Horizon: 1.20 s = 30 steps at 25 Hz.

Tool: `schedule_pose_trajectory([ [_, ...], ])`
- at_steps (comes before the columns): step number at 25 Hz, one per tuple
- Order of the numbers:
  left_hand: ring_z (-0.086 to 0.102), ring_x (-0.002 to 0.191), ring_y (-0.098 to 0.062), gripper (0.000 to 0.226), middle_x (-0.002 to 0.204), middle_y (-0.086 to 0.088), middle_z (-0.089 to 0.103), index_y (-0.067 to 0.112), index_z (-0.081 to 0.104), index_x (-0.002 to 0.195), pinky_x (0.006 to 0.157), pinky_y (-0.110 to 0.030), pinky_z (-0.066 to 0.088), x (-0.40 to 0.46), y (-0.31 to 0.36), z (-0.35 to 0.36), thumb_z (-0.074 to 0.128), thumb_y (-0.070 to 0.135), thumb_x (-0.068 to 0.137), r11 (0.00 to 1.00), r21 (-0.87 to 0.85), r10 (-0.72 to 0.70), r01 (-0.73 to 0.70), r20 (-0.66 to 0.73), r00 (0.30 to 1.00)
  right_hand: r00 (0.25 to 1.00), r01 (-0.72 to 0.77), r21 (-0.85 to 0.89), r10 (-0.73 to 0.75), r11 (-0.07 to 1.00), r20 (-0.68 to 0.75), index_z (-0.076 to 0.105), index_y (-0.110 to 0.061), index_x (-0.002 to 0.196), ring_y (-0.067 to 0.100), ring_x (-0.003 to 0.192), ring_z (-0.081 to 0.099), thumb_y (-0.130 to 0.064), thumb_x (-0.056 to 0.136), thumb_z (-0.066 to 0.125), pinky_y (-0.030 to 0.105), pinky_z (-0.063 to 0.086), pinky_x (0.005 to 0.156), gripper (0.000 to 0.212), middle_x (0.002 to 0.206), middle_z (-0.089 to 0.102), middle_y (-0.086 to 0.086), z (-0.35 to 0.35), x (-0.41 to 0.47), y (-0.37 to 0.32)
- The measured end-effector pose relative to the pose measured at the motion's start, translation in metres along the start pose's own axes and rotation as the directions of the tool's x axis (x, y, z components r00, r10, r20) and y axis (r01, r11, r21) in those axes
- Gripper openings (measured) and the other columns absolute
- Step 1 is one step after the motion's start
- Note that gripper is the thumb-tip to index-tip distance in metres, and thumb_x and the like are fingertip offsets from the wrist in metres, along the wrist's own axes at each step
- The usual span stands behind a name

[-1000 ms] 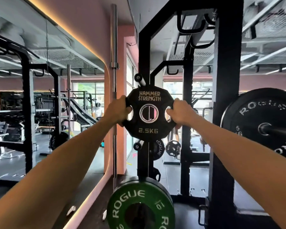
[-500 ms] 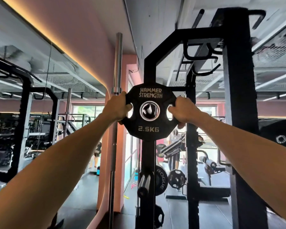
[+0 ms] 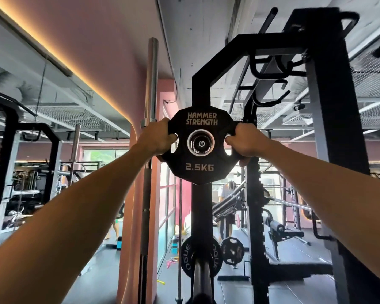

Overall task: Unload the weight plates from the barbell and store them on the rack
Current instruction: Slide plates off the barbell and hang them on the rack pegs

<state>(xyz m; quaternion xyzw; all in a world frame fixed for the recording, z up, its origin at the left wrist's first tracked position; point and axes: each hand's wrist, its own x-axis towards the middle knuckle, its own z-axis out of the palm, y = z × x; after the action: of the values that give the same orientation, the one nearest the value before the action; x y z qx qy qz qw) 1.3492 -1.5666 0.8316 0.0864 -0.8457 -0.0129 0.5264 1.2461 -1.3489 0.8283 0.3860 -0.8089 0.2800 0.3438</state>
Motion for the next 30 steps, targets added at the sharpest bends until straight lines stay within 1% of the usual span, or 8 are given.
schedule_pose_trajectory([
  [3,0.057,0.101,-0.04,0.031,0.105,-0.023,0.063,0.001,0.051,0.114,0.08,-0.039,0.046,0.015,-0.012,0.027,0.055,0.02,0.09,1.0,-0.028,0.011,-0.011,0.0,1.0,1.0,-0.022,0.02,0.022,1.0,-0.007,0.059,0.006,0.081,0.04,0.067,0.066,-0.022,0.091,0.046,0.04,0.056,0.063,0.033,0.07,0.063,0.022,0.018,0.024,0.016],
  [6,0.058,0.087,-0.035,0.027,0.1,-0.021,0.061,0.002,0.048,0.111,0.069,-0.037,0.041,0.03,-0.024,0.058,0.053,0.02,0.092,0.999,-0.032,0.004,-0.003,0.029,1.0,0.999,-0.049,0.023,0.049,0.999,0.022,0.059,0.005,0.085,0.037,0.062,0.067,-0.022,0.091,0.047,0.027,0.044,0.039,0.03,0.067,0.063,0.02,0.044,0.05,0.037],
  [13,0.062,0.071,-0.039,0.022,0.083,-0.019,0.062,0.012,0.024,0.104,0.066,-0.046,0.05,0.055,-0.046,0.117,0.044,0.022,0.097,0.997,-0.068,-0.03,0.037,0.098,0.995,0.993,-0.116,0.103,0.115,0.988,0.012,0.054,0.001,0.093,0.027,0.05,0.065,-0.022,0.09,0.047,0.02,0.041,0.038,0.024,0.068,0.057,0.01,0.096,0.095,0.073],
  [18,0.061,0.07,-0.041,0.025,0.081,-0.022,0.061,0.008,0.025,0.111,0.074,-0.056,0.052,0.067,-0.057,0.15,0.041,0.022,0.098,0.991,-0.125,-0.043,0.052,0.08,0.996,0.987,-0.158,0.105,0.16,0.982,-0.014,0.045,-0.005,0.094,0.021,0.038,0.059,-0.028,0.091,0.048,0.018,0.036,0.031,0.023,0.076,0.056,0.013,0.122,0.115,0.087],
  [22,0.061,0.07,-0.041,0.027,0.083,-0.023,0.062,0.007,0.025,0.114,0.073,-0.054,0.052,0.078,-0.067,0.173,0.041,0.021,0.098,0.992,-0.122,-0.035,0.043,0.065,0.997,0.979,-0.191,0.03,0.192,0.981,-0.064,0.038,-0.01,0.096,0.013,0.047,0.048,-0.031,0.092,0.048,0.02,0.029,0.037,0.024,0.072,0.043,0.001,0.145,0.128,0.099],
  [24,0.061,0.071,-0.041,0.026,0.084,-0.022,0.062,0.007,0.025,0.115,0.072,-0.054,0.052,0.083,-0.072,0.186,0.041,0.021,0.098,0.991,-0.128,-0.032,0.039,0.056,0.998,0.974,-0.209,0.036,0.211,0.977,-0.084,0.036,-0.01,0.096,0.012,0.042,0.046,-0.031,0.093,0.048,0.018,0.027,0.031,0.025,0.069,0.041,-0.001,0.159,0.136,0.107],
  [28,0.057,0.068,-0.037,0.023,0.079,-0.016,0.057,0.013,0.021,0.104,0.064,-0.044,0.044,0.089,-0.075,0.195,0.042,0.021,0.097,0.987,-0.156,-0.03,0.033,0.018,0.999,0.969,-0.224,0.229,0.241,0.948,-0.05,0.037,-0.006,0.101,0.022,0.029,0.056,-0.029,0.093,0.047,0.022,0.039,0.026,0.026,0.077,0.051,0.011,0.164,0.14,0.106],
  [30,0.056,0.068,-0.038,0.022,0.078,-0.016,0.056,0.014,0.021,0.104,0.063,-0.041,0.04,0.083,-0.075,0.194,0.04,0.023,0.098,0.986,-0.157,-0.046,0.05,0.028,0.999,0.963,-0.257,0.198,0.268,0.946,-0.028,0.034,-0.005,0.108,0.026,0.034,0.056,-0.029,0.094,0.046,0.02,0.038,0.025,0.029,0.08,0.051,0.012,0.164,0.135,0.104],
])
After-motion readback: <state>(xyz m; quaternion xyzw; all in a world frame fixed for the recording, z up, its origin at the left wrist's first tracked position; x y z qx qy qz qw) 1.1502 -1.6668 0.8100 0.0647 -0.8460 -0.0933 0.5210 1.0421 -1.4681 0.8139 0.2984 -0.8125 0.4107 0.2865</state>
